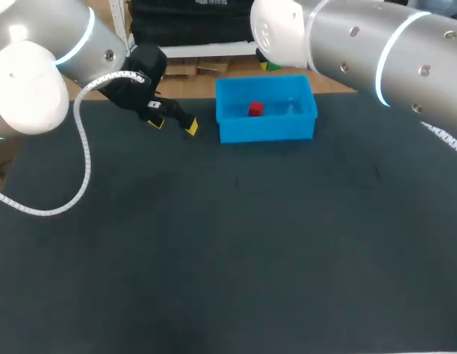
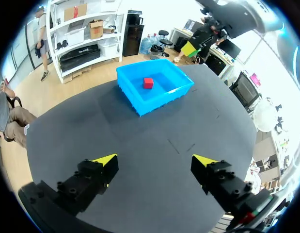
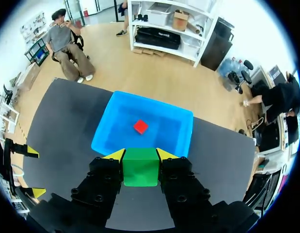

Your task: Use the left arm to pick the red cube and place it into the blue plastic box first, then use the right arm to grasp the green cube and put it into the same blue plastic box after the first action is fully finished.

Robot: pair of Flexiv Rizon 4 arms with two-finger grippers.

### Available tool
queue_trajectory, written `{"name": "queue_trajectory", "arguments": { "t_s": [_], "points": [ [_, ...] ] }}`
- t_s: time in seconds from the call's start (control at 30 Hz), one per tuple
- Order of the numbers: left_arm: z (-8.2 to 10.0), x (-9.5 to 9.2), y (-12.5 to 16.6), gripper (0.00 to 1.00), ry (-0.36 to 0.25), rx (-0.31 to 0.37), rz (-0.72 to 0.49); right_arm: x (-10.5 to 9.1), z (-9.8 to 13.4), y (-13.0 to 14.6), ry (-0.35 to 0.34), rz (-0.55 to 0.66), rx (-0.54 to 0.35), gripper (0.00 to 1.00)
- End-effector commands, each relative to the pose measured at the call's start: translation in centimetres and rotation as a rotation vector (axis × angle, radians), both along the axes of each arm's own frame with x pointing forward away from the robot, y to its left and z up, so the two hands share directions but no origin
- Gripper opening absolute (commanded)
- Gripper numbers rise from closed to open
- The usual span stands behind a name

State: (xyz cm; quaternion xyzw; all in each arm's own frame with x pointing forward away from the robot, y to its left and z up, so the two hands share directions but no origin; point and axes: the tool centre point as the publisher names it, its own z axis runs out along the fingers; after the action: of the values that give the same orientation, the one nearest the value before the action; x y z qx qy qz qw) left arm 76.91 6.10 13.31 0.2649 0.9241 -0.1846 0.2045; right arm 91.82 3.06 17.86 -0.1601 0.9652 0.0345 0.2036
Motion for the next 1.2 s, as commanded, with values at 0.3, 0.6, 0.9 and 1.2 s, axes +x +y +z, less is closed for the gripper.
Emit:
{"name": "queue_trajectory", "arguments": {
  "t_s": [0.3,0.6,0.9,1.2],
  "points": [
    [0.0,-0.1,0.1,1.0,-0.002,-0.004,-0.003,1.6,-1.7,0.6,-0.026,0.0,0.008,0.0],
    [0.0,-0.1,0.1,1.0,-0.002,-0.004,-0.003,2.6,-2.5,0.2,-0.067,-0.068,-0.001,0.0],
    [0.0,-0.1,0.1,1.0,-0.002,-0.004,-0.003,3.1,-3.2,-0.2,-0.064,-0.087,-0.009,0.0],
    [0.0,-0.1,0.1,1.0,-0.002,-0.004,-0.003,3.1,-3.3,0.0,-0.066,-0.052,-0.042,1.0]
  ]
}}
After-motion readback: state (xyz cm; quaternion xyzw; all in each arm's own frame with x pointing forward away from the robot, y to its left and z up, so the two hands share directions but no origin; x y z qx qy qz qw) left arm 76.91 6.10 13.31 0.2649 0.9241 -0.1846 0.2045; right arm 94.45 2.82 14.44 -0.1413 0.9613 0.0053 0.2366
